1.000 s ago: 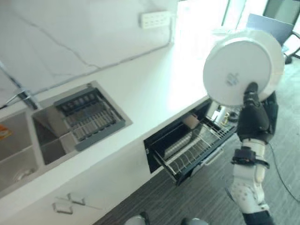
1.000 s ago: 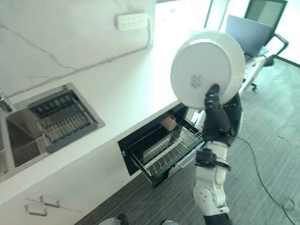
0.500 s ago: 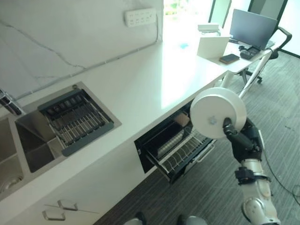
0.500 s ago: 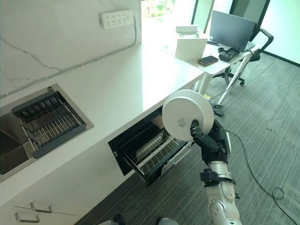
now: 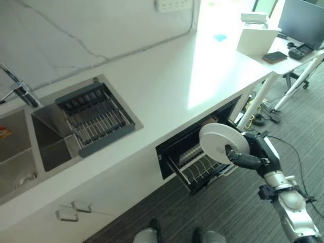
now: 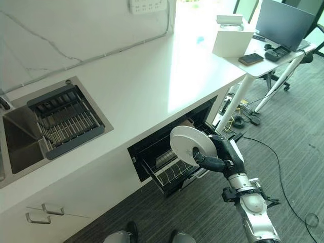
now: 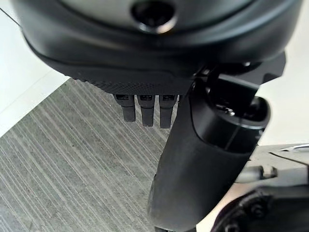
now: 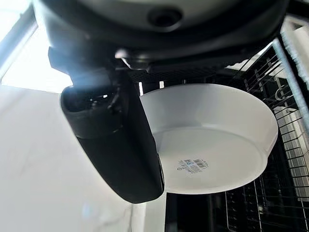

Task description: Place the dishes in the dishwasher.

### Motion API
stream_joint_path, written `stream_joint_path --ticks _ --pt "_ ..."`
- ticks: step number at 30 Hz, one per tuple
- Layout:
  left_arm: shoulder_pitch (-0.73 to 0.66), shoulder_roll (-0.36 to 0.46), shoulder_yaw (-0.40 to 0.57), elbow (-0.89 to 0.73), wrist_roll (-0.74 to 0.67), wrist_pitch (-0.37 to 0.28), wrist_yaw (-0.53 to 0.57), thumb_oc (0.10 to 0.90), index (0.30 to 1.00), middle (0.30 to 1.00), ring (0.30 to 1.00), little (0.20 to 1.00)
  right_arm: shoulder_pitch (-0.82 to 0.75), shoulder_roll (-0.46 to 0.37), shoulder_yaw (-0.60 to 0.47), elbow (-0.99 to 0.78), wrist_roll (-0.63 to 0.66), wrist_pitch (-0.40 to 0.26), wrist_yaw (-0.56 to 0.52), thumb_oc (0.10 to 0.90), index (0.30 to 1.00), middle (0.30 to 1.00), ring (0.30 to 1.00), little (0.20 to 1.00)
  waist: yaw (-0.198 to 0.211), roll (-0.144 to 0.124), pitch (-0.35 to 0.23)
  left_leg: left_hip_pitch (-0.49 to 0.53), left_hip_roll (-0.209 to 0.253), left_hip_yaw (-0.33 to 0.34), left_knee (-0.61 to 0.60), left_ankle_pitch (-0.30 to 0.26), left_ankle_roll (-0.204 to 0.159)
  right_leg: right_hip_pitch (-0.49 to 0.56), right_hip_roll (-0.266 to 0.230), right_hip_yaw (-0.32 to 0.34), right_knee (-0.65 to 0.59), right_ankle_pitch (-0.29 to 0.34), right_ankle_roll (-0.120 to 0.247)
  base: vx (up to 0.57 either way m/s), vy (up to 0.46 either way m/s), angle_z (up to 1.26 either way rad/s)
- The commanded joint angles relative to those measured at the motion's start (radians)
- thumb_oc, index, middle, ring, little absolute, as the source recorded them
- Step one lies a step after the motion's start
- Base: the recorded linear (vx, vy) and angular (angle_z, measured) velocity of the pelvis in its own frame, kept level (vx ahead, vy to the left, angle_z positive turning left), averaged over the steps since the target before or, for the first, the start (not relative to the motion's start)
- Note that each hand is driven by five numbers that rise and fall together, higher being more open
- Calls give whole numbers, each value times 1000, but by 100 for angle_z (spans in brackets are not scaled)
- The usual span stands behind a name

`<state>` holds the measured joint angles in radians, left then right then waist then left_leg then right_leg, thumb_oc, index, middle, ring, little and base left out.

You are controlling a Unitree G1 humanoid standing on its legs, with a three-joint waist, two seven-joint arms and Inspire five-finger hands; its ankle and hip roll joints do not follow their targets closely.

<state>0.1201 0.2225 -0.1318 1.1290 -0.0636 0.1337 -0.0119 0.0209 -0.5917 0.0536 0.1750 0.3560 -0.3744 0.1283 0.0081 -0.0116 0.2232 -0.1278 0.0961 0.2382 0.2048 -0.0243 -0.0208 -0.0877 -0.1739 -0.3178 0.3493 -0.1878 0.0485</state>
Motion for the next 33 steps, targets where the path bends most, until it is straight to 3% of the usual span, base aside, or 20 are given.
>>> stream_joint_path --ticks 1,11,14,25,28,31,32,33 --pt "-34 62 -4 -5 45 11 -16 800 900 900 900 900 -178 -45 -20 -53 -36 -167 -3 400 300 300 300 300 25 -10 3 37 -4 -57 95 -197 3 49 -19 -6 -49 -12 49 34 -10 13" --pt "-66 78 -48 -22 46 23 -42 800 900 900 900 900 -316 -48 80 54 -122 -104 -88 400 300 300 300 300 67 5 43 2 -14 -108 95 -175 0 36 -17 -16 -49 -3 43 9 -1 10" --pt "-83 83 -66 -31 44 27 -53 800 900 900 900 900 -387 -57 113 120 -188 -62 -115 400 300 300 300 300 83 11 60 -11 -17 -124 95 -166 -5 33 -19 -23 -49 -1 40 -9 14 11" --pt "-142 117 -106 -47 11 36 -62 800 900 900 900 900 -590 -127 229 400 -318 -16 -228 400 300 300 300 300 136 45 144 -65 -28 -168 95 -125 -6 13 -23 -64 -49 19 28 -43 12 16" --pt "-144 119 -114 -56 -15 33 -64 800 900 900 900 900 -608 -139 212 457 -290 45 -299 400 300 300 300 300 137 57 166 -76 -32 -175 95 -121 -7 3 -25 -68 -49 24 28 -35 35 9" --pt "-154 113 -127 -68 -29 33 -63 800 900 900 900 900 -633 -142 196 496 -340 96 -396 400 300 300 300 300 138 72 185 -86 -37 -177 95 -118 -4 -9 -26 -65 -49 27 25 -45 60 3" --pt "-160 109 -138 -65 -42 25 -60 800 900 900 900 900 -654 -143 199 515 -378 145 -464 400 300 300 300 300 139 79 194 -92 -38 -176 95 -115 -4 -15 -25 -64 -49 28 24 -36 46 -1" --pt "-160 109 -138 -65 -42 25 -60 800 900 900 900 900 -654 -143 199 515 -378 145 -464 400 300 300 300 300 139 79 194 -92 -38 -176 95 -115 -4 -15 -25 -64 -49 28 24 -42 68 -2"
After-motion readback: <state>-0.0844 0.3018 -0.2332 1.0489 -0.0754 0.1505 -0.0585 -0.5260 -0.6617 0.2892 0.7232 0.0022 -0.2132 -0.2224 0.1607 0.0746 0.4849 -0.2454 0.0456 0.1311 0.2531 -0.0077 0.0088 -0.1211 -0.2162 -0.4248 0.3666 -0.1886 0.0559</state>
